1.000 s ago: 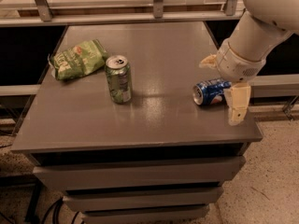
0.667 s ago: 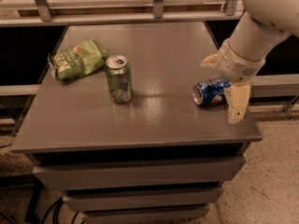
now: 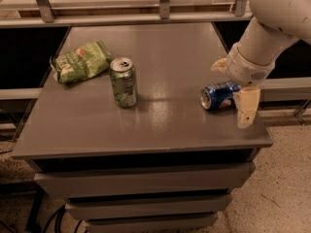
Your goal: Move pepsi can near green jalapeno chip bag
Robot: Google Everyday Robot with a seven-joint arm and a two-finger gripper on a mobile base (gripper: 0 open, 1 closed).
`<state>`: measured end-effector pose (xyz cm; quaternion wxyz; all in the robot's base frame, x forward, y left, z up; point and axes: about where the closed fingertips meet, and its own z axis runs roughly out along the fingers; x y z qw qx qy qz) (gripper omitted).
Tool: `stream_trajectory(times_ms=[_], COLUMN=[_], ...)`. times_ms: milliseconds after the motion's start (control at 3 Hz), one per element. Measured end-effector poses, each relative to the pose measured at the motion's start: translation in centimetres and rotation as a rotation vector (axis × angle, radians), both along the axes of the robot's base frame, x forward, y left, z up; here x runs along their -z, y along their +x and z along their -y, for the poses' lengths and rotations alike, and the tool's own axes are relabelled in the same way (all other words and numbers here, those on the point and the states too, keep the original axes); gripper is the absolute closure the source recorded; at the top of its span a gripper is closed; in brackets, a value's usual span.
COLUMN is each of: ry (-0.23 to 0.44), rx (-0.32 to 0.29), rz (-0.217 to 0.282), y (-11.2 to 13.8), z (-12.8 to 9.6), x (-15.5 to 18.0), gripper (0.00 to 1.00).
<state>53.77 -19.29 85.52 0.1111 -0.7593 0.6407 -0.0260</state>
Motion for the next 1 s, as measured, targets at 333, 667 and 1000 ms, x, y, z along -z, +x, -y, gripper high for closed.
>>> stream_trajectory(times_ms=[333, 667, 1000], ry=[0.002, 0.003, 0.003], rx=[0.001, 0.001, -0.004], rz=[0.002, 0.002, 0.003], y=[0.11, 0.13, 0.10], z=[0.18, 0.26, 0.24], x=[0.17, 0.30, 0.32], gripper=[0.18, 0.41, 0.64])
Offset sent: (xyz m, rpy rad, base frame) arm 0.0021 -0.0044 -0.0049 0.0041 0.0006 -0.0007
